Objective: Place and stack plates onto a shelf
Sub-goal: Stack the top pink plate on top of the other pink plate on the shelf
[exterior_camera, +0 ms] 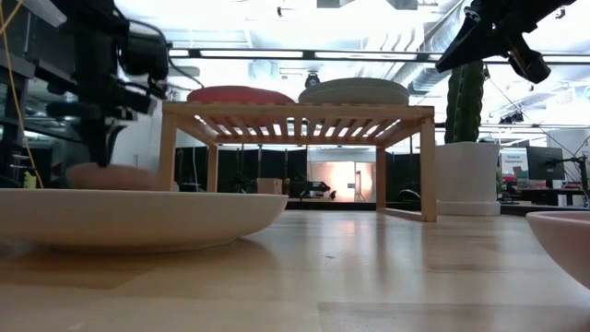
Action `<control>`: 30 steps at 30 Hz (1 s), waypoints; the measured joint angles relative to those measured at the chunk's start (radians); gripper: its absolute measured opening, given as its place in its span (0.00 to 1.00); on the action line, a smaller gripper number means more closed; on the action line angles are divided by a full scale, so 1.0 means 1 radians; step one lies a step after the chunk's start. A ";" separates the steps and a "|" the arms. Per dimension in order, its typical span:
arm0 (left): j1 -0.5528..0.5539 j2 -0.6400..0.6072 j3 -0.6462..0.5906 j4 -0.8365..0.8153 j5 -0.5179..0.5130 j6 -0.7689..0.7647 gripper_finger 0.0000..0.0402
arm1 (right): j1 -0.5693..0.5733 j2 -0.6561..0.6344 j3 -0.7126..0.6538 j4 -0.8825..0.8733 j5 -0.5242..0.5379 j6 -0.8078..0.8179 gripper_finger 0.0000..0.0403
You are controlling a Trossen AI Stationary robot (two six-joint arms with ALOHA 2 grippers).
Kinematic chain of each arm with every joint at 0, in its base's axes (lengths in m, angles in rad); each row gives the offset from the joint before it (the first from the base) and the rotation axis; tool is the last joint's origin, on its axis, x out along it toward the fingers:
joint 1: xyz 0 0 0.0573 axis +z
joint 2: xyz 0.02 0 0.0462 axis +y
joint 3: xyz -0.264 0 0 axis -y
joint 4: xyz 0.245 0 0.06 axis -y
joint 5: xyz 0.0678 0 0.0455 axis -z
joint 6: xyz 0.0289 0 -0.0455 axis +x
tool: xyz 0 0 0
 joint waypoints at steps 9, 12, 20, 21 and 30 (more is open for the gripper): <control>0.001 -0.079 0.146 -0.130 -0.088 -0.077 0.00 | 0.000 0.000 0.000 0.000 0.006 0.000 0.00; 0.001 -0.098 0.189 -0.163 -0.108 -0.110 0.00 | 0.000 0.000 0.000 0.000 0.005 -0.001 0.00; 0.000 -0.140 0.321 -0.209 -0.260 -0.210 0.00 | 0.000 0.000 0.000 -0.001 0.005 -0.001 0.00; 0.000 -0.142 0.344 -0.207 -0.267 -0.220 0.00 | 0.000 0.000 0.000 0.000 0.005 -0.001 0.00; -0.081 -0.111 0.586 -0.171 -0.208 -0.282 0.00 | 0.000 0.000 0.000 -0.001 0.004 -0.027 0.00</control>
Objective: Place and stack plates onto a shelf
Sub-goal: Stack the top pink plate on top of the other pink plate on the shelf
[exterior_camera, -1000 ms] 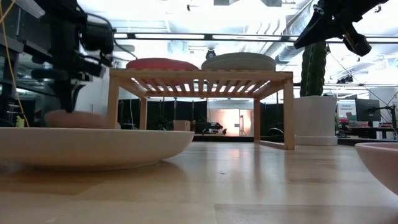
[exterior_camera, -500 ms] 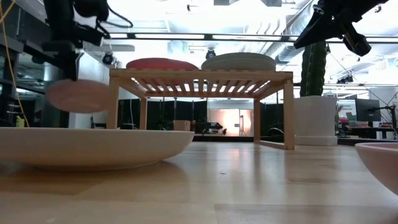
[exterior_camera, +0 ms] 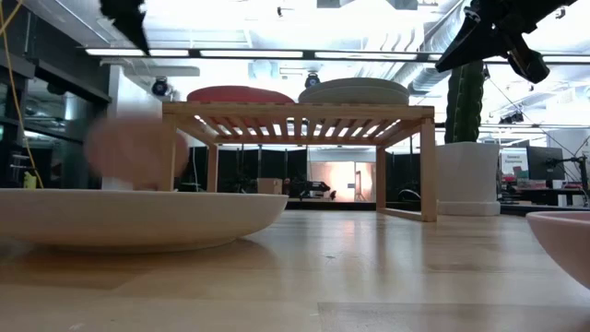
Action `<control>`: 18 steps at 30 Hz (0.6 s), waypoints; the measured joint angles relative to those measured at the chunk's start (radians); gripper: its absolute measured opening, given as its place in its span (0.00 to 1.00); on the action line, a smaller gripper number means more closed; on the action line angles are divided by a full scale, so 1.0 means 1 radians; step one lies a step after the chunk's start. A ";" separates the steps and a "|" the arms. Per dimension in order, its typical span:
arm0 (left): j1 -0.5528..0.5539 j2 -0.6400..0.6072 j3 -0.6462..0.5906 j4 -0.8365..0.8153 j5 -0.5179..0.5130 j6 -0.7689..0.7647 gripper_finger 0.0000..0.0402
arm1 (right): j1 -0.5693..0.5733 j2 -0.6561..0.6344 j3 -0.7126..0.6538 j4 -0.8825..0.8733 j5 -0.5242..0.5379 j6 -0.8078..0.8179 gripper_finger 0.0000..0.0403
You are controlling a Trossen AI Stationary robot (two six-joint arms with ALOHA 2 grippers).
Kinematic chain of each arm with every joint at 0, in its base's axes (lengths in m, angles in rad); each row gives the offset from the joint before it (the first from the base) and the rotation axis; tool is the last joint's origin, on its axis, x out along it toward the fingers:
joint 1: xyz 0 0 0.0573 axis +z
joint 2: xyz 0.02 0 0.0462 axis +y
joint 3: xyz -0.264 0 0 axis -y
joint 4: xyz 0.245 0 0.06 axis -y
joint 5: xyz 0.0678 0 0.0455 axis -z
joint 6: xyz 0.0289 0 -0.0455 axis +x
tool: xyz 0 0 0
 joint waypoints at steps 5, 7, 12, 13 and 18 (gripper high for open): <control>-0.147 0.092 0.142 -0.004 -0.014 -0.036 0.00 | 0.000 0.000 0.000 0.000 -0.003 0.000 0.00; -0.202 0.130 0.184 -0.035 -0.061 -0.050 0.00 | 0.000 0.000 0.000 0.000 -0.003 0.000 0.00; -0.260 0.178 0.226 -0.056 -0.123 -0.045 0.00 | 0.000 0.000 0.000 0.000 -0.003 0.000 0.00; -0.262 0.183 0.227 -0.055 -0.126 -0.042 0.00 | 0.000 0.000 0.000 0.000 -0.003 0.000 0.00; -0.266 0.191 0.227 -0.058 -0.126 -0.069 0.00 | 0.000 0.000 0.000 0.000 -0.002 -0.011 0.00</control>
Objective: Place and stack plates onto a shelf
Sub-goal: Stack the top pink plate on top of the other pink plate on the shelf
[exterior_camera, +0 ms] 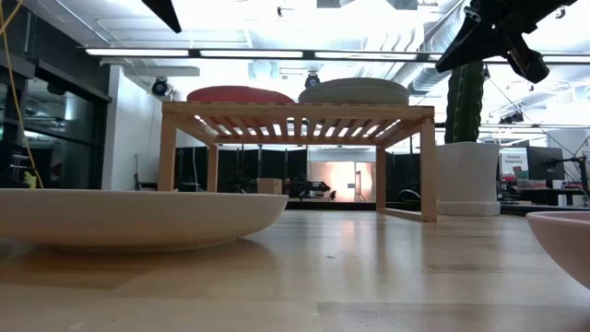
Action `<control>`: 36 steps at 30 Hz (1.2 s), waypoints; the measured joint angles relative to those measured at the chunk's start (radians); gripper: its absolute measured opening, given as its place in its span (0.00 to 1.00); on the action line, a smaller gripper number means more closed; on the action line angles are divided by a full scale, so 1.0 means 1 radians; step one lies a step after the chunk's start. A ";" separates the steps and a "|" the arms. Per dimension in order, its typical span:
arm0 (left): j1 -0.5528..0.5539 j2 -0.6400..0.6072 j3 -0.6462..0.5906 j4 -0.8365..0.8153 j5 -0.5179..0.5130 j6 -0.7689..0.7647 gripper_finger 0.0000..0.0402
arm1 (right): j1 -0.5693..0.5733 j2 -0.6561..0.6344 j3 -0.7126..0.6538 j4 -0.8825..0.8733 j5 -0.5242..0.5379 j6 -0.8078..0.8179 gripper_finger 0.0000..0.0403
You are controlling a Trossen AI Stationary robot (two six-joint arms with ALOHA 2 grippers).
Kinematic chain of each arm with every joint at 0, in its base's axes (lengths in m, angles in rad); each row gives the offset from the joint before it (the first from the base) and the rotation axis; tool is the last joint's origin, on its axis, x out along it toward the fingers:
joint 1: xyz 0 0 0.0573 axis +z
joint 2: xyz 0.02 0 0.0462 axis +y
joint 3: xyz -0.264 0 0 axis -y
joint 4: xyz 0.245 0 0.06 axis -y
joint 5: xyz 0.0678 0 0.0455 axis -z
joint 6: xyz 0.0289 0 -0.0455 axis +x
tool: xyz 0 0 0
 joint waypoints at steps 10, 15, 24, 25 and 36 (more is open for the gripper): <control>0.017 -0.002 -0.023 -0.073 0.084 -0.190 0.00 | 0.000 0.000 0.000 0.000 0.001 -0.007 0.00; 0.042 -0.016 -0.180 -0.079 0.293 -0.313 0.00 | 0.000 0.000 0.000 0.000 0.001 -0.007 0.00; 0.037 -0.019 -0.473 0.142 0.544 -0.326 0.00 | 0.000 0.000 0.000 0.000 0.000 -0.007 0.00; 0.037 -0.016 -0.487 0.163 0.543 -0.332 0.00 | 0.000 0.000 0.000 0.000 -0.002 -0.007 0.00; 0.037 -0.009 -0.504 0.244 0.450 -0.336 0.00 | 0.000 0.000 0.000 0.000 -0.003 -0.015 0.00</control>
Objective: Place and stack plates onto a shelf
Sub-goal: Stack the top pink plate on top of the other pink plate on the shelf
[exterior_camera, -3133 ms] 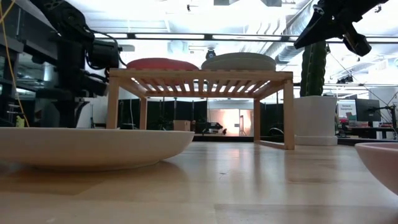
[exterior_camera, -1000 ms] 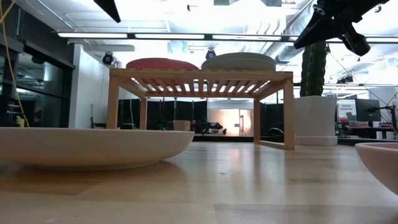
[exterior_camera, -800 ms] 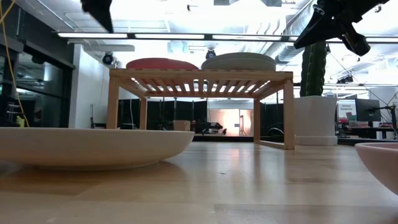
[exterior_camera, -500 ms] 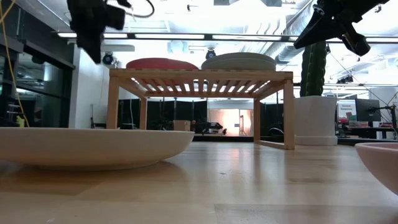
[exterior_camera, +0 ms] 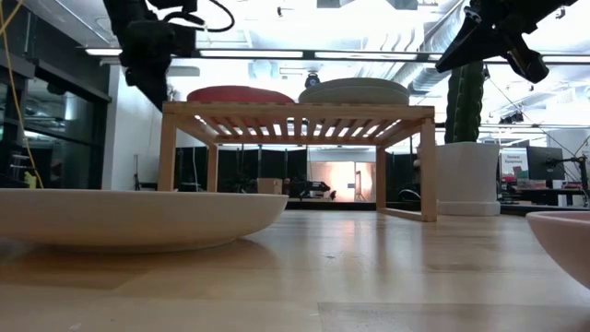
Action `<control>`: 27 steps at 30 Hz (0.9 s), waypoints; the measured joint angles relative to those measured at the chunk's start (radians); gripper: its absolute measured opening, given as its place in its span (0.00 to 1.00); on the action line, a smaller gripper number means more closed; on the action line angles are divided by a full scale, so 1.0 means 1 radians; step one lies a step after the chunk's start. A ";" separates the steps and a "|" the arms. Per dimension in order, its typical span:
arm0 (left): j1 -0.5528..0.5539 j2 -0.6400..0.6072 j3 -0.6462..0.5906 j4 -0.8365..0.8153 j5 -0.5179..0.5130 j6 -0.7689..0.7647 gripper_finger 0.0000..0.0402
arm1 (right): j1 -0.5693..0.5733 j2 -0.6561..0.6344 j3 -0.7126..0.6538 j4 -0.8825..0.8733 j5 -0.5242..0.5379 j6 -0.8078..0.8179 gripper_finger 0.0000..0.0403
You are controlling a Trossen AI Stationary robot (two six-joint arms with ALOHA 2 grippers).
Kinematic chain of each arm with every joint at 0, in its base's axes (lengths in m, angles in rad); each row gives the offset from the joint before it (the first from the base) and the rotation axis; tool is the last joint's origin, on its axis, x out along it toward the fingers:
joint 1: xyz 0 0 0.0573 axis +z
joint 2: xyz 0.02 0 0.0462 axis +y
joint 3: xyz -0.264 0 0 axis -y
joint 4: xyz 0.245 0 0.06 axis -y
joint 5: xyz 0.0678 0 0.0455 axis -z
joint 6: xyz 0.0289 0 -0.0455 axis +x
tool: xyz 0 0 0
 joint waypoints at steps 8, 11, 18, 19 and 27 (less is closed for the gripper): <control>0.000 0.040 0.002 0.126 0.020 -0.010 0.00 | 0.000 0.000 0.000 0.000 0.001 0.000 0.00; 0.000 0.079 0.002 0.190 0.036 -0.006 0.00 | 0.000 0.000 0.000 0.000 0.001 0.000 0.00; 0.003 0.119 0.054 0.124 0.031 0.068 0.00 | 0.000 0.000 0.000 0.000 0.000 0.000 0.00; 0.003 0.109 0.066 0.095 0.024 0.080 0.00 | 0.000 0.000 0.000 -0.001 0.000 0.000 0.00; 0.003 -0.059 0.027 0.046 0.008 0.218 0.00 | 0.000 0.000 0.000 -0.014 0.001 0.000 0.00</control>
